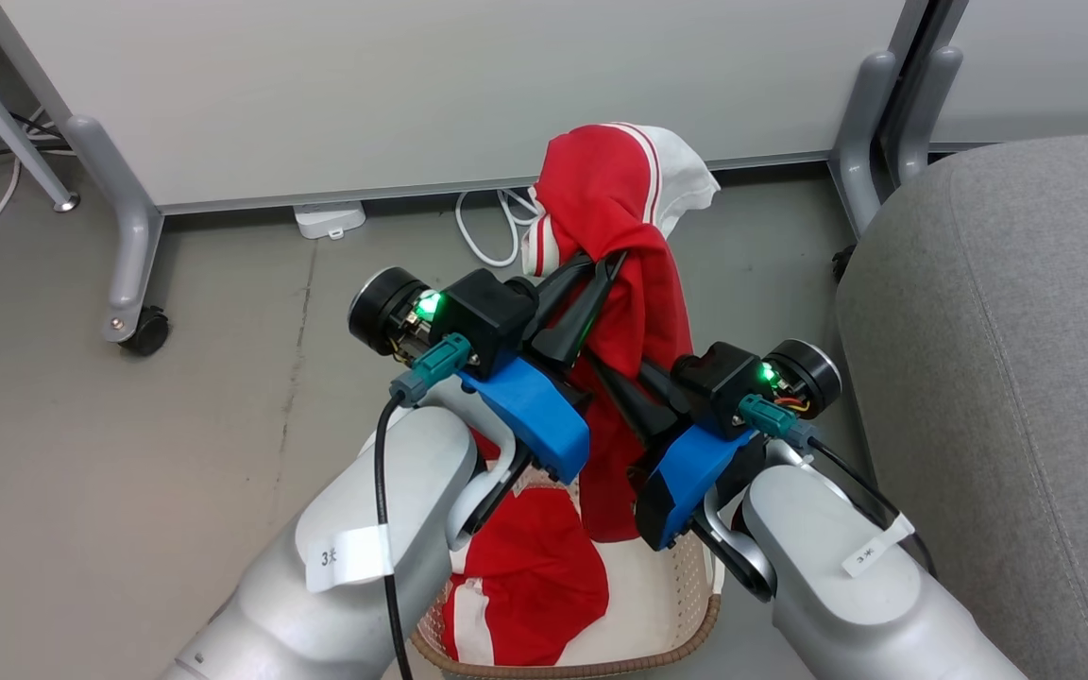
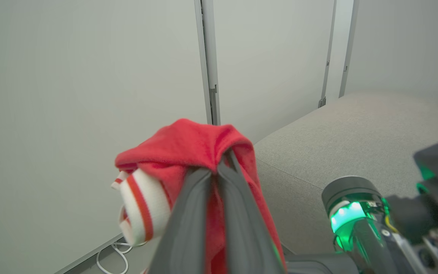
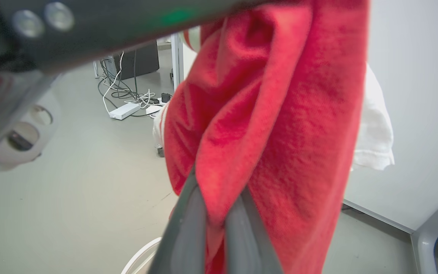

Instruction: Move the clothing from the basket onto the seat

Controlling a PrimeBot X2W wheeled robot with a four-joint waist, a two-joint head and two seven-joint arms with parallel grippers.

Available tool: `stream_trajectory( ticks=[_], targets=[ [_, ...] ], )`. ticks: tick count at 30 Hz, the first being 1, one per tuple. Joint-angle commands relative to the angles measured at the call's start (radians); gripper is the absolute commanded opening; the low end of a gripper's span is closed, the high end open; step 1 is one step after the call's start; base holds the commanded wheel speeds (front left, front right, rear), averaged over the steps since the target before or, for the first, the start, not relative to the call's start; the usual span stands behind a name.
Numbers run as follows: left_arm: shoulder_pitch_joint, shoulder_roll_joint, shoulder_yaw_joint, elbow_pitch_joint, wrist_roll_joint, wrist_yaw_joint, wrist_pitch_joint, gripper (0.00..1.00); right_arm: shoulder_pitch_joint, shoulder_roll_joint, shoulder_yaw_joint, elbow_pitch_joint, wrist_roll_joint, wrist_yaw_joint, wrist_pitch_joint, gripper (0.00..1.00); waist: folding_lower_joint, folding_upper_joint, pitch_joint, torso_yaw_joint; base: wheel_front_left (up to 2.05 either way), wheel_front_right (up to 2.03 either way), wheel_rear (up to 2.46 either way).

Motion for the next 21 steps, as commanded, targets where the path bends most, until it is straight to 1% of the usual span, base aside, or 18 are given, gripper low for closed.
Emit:
stream_trajectory(
  ticks=[1, 2, 3, 4, 17, 21],
  targets=[
    [0.001, 0.003, 0.008, -0.002, 0.009, -0.003, -0.006, 0.0, -0.002, 0.003, 0.003, -0.003, -0.004, 0.0, -0.003, 0.0, 0.0, -0.0001, 0.0, 0.0, 0.0, 0.0, 0.0],
    [0.001, 0.003, 0.011, 0.0, 0.011, 0.002, -0.006, 0.0, -0.001, 0.003, 0.004, -0.003, -0.004, 0.0, -0.003, 0.0, 0.0, -0.0001, 0.0, 0.0, 0.0, 0.0, 0.0],
    [0.002, 0.003, 0.01, 0.006, 0.011, 0.006, -0.006, 0.67, 0.0, 0.003, 0.005, -0.004, -0.004, 0.0, -0.003, 0.0, 0.0, -0.0001, 0.0, -0.001, 0.0, 0.0, 0.0],
    [0.002, 0.002, 0.012, 0.007, 0.014, 0.008, -0.006, 1.0, 0.002, 0.003, 0.006, -0.005, -0.002, 0.0, -0.003, 0.0, 0.0, -0.0001, 0.0, -0.002, 0.0, 0.0, 0.0],
    [0.011, 0.0, 0.025, -0.003, 0.049, 0.018, -0.005, 1.0, 0.012, 0.003, -0.011, -0.016, -0.009, 0.0, -0.003, 0.0, 0.0, -0.0001, 0.009, -0.004, 0.0, 0.0, 0.0],
    [0.013, 0.003, 0.03, -0.007, 0.057, 0.019, -0.005, 1.0, 0.019, 0.002, -0.031, -0.024, -0.002, 0.0, -0.003, 0.0, 0.0, -0.0001, 0.014, -0.007, 0.0, 0.0, 0.0]
  ],
)
